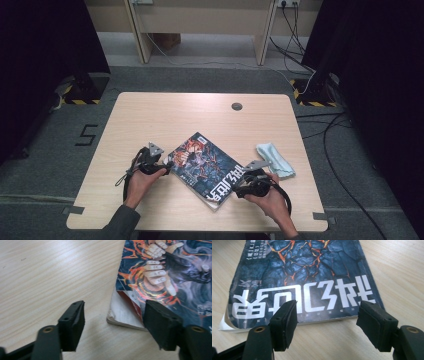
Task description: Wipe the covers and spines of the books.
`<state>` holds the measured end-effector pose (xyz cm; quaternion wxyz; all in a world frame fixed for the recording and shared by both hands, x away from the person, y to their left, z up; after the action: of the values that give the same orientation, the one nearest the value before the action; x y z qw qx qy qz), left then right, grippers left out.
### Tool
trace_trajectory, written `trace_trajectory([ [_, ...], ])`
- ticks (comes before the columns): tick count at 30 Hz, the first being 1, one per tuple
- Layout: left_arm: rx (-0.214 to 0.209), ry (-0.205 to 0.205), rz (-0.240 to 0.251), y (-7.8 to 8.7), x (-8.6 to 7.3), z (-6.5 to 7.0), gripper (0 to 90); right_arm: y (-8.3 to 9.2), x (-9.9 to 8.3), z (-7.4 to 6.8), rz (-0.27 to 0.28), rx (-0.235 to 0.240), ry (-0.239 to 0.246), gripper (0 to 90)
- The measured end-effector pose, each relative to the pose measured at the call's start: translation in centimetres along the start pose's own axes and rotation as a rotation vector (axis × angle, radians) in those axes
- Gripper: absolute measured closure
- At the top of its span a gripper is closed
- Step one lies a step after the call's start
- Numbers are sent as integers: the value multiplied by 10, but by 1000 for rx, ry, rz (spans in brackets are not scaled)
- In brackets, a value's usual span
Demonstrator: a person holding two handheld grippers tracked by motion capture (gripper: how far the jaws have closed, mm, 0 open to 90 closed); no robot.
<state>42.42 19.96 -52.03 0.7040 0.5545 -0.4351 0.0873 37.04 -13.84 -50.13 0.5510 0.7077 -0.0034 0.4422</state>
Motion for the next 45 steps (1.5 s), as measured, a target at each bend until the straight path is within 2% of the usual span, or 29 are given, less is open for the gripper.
trace_trajectory([
  [5,-85,61,34,16,-3,11,318,0,0,7,13,-8,2,347],
  [9,-222,127,20,25,-20,34,310,2,1,11,34,-6,4,353],
  [11,-268,133,14,26,-26,47,309,1,1,14,34,-12,-14,341],
  [12,-292,123,5,27,-29,56,309,0,1,15,36,-13,-17,335],
  [14,-319,126,-1,27,-30,64,308,-2,2,18,35,-20,-30,328],
  [19,-370,144,-11,18,-31,74,284,-14,10,29,23,-49,-41,305],
  [21,-377,164,-8,17,-29,74,274,-19,12,34,10,-50,-36,301],
  [27,-370,179,12,12,-25,72,254,-30,9,35,-43,-13,-59,297],
  [28,-367,173,12,10,-25,73,252,-30,9,34,-47,-2,-57,283],
  [30,-358,161,17,8,-23,72,240,-30,8,32,-53,-8,-54,277],
  [32,-335,162,27,5,-21,69,232,-28,7,29,-62,10,-44,277],
  [36,-305,171,44,-1,-17,62,226,-18,-4,16,-87,60,-15,289],
  [37,-296,171,48,-2,-15,61,229,-14,-8,11,-90,85,-10,287],
  [40,-272,147,45,-4,-15,58,242,-6,-15,3,-86,164,-55,313],
  [42,-271,144,36,-1,-15,59,241,-2,-13,4,-59,159,-76,323],
  [45,-269,135,30,1,-17,62,242,0,-8,11,-19,101,-95,330],
])
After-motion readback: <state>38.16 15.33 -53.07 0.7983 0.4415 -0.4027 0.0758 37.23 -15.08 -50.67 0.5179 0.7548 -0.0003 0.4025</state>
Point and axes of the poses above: each handheld gripper's, and its own axes: y roughly backward along the jaws, x roughly out of its top, z roughly to its right, the point moved 3 cm from there along -y, roughly forward along the jaws, and after that the axes turned 5 degrees about -x, right-handed, at the moved point
